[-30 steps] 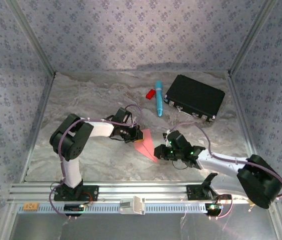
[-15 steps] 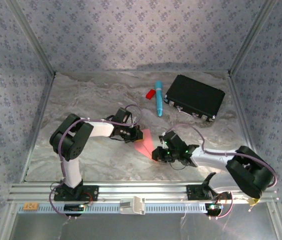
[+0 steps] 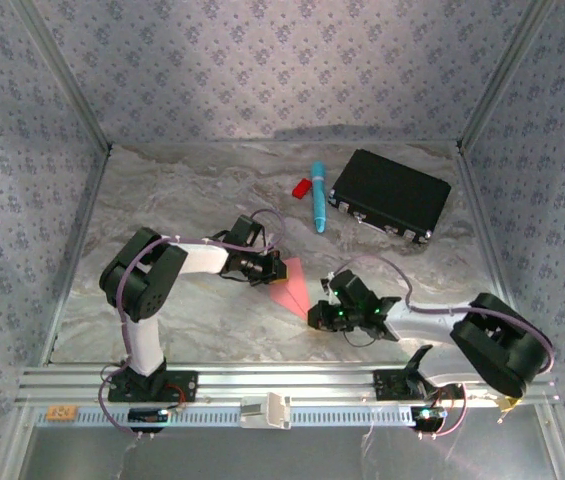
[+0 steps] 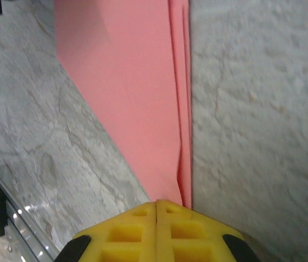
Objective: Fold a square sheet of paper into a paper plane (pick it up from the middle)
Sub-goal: Fourth fold the wing at the center of the table.
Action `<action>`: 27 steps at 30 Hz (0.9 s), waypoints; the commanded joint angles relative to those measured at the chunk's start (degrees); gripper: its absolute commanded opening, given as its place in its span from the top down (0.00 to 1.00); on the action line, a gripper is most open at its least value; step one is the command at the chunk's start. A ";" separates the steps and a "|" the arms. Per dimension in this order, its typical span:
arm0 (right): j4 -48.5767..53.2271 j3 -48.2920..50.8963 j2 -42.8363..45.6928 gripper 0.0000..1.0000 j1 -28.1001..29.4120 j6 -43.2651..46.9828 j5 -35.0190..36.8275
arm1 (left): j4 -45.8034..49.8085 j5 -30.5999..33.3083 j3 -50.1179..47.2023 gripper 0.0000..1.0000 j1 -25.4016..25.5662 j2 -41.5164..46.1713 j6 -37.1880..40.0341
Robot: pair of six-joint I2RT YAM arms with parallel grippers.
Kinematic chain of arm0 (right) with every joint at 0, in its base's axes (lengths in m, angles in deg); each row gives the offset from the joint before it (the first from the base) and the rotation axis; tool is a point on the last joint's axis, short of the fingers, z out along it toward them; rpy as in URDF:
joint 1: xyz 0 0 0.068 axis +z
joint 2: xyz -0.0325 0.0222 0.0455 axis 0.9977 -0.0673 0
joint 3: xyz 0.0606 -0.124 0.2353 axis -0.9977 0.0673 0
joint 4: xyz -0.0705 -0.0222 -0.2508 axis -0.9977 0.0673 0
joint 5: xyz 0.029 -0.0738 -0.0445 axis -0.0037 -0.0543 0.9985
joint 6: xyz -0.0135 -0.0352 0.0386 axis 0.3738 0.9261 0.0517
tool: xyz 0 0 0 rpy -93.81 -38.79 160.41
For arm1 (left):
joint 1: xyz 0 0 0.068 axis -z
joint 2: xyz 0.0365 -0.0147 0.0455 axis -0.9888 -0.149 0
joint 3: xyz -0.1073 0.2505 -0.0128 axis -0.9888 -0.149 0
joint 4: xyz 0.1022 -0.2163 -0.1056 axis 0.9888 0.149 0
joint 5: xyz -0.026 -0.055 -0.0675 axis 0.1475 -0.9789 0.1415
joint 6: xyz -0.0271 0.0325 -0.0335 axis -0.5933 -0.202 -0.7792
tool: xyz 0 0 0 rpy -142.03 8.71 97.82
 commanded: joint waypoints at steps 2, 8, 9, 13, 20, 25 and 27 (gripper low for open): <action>12.10 2.14 5.70 0.94 -0.05 1.23 -1.31 | 3.54 5.93 -1.14 0.98 -0.53 -2.43 0.13; 20.26 3.18 20.65 0.92 -1.60 -0.90 -0.96 | 3.93 5.43 -1.36 0.98 -0.48 -1.10 0.24; 22.98 2.27 23.22 0.91 -2.70 0.01 -1.26 | 4.38 5.31 -1.32 0.98 -0.42 -0.69 0.52; 26.38 -0.05 27.91 0.85 -11.33 1.21 -4.34 | 2.93 5.17 -1.99 0.97 -0.44 -0.30 -1.14; 14.06 1.43 22.26 0.78 -11.60 -8.13 -7.48 | 4.13 7.16 -1.40 0.97 0.04 1.13 -3.55; 14.02 2.10 21.52 0.71 -9.13 -11.90 -2.68 | 3.50 7.80 -1.77 0.97 0.02 2.39 -5.40; 13.06 2.54 21.26 0.68 -8.82 -12.72 -2.98 | 2.60 7.67 -2.03 0.97 0.11 2.62 -6.05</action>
